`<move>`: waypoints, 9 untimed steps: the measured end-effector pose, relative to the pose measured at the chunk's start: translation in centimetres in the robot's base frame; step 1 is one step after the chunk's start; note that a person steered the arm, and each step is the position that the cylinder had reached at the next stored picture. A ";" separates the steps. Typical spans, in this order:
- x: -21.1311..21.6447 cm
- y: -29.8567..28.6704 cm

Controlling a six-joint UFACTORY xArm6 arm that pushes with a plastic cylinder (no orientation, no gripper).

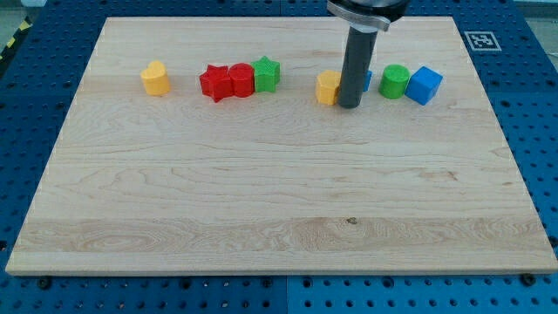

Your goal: Slide the line of blocks up a bit

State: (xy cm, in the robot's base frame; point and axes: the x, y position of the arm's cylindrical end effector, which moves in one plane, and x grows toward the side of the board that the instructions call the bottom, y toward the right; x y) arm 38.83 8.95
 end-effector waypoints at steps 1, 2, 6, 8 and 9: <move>-0.6 -1.2; -0.6 -2.0; 1.9 -14.7; 1.7 -17.6; 1.7 -17.6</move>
State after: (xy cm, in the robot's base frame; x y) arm 40.50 -8.69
